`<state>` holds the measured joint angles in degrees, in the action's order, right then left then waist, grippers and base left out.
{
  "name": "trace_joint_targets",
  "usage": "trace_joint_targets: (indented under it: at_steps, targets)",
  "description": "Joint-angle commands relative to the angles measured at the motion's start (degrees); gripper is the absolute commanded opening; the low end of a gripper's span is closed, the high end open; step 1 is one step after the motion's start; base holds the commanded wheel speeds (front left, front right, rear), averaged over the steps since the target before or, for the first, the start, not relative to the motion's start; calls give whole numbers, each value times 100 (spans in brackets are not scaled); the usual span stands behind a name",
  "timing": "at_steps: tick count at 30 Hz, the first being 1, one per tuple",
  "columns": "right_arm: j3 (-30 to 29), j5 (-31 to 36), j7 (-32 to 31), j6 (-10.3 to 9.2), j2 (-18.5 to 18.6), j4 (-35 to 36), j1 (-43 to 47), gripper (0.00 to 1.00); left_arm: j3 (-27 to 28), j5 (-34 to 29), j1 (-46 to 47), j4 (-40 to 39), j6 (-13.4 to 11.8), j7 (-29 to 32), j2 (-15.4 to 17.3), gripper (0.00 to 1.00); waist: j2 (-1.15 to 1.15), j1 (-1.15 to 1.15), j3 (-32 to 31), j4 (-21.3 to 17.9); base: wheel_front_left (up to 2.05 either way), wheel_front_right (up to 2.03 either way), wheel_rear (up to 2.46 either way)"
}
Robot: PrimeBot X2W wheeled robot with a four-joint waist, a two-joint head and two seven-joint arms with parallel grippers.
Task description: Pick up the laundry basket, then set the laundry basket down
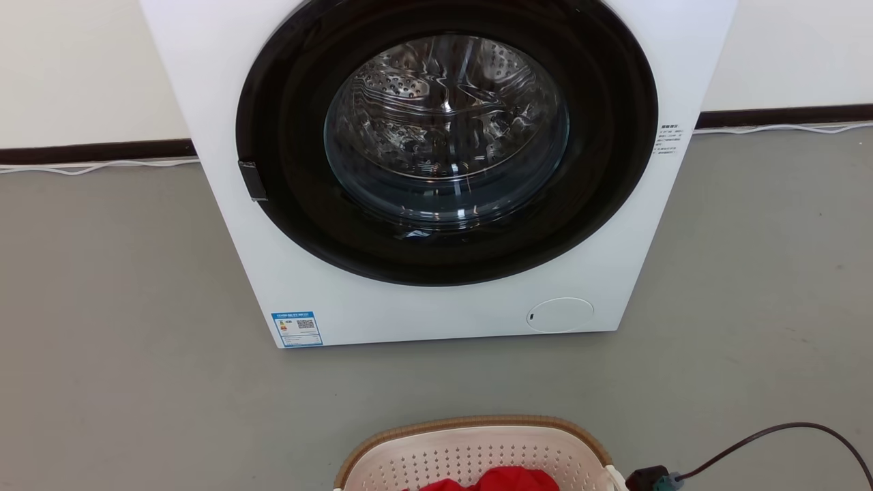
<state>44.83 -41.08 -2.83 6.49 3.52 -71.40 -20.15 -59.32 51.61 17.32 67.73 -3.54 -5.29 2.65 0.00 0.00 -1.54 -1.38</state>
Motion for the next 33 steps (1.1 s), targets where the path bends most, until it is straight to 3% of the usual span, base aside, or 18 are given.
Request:
trace_joint_targets:
  at_steps: [1, 33]
  targets:
    - [175, 4, 148, 100, -64, 100, -221, 0, -12, 4, 282, -41, 26, -92, 22, 0, 0, 0, 6, -2, 0, 0, 0]
    - [457, -301, 233, 100, -64, 60, -270, 0, -395, 331, 384, 79, 17, -160, 22, 0, 0, 0, 99, -7, 0, 0, 0]
